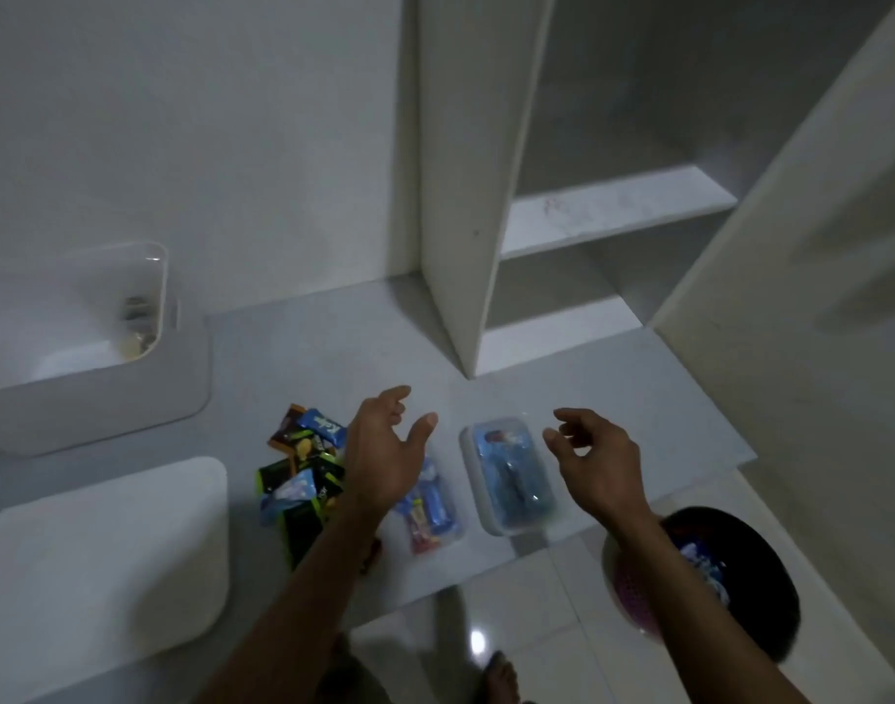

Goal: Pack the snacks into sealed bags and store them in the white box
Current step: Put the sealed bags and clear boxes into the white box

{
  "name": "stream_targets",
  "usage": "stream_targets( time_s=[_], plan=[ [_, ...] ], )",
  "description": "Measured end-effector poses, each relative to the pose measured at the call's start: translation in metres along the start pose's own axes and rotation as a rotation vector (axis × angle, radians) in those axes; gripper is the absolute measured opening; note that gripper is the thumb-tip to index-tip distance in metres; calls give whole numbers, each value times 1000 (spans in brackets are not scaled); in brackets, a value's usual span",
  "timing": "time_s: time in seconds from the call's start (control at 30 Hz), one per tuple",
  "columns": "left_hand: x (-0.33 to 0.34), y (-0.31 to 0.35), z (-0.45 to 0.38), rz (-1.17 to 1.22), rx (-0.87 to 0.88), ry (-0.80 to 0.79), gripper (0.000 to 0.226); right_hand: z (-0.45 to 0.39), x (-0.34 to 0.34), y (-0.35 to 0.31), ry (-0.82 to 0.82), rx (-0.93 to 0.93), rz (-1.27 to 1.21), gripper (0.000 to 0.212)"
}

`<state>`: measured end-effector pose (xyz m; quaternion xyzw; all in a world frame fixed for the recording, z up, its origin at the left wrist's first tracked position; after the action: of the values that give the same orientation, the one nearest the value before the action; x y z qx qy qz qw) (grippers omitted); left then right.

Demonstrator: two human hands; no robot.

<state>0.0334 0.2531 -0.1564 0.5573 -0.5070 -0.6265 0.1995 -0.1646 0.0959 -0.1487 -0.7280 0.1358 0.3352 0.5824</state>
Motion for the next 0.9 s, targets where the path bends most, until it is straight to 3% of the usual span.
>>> stream_targets(
  time_s=[0.2,0.4,0.7,0.9],
  plan=[
    [71,6,86,14,-23,-57,56,11,-5,70,-74,135,5,46],
    [118,-3,92,-120,-40,-66,43,10,30,88,-206,163,-46,64],
    [159,-32,82,-253,-214,-172,57,-17,63,104,-416,126,-50,59],
    [165,-26,82,-289,-257,-185,63,-28,67,106,-441,142,-76,61]
  ],
)
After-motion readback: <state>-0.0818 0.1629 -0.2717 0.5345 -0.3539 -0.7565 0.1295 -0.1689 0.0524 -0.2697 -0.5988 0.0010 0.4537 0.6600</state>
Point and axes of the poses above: each hand's wrist, its own z-axis away from the middle knuckle, its own x-axis out of the palm, y = z × x, the point moved 2 cm from there along -z, towards the middle knuckle, and after that the axes turned 12 degrees about y, right-handed, at the moved point
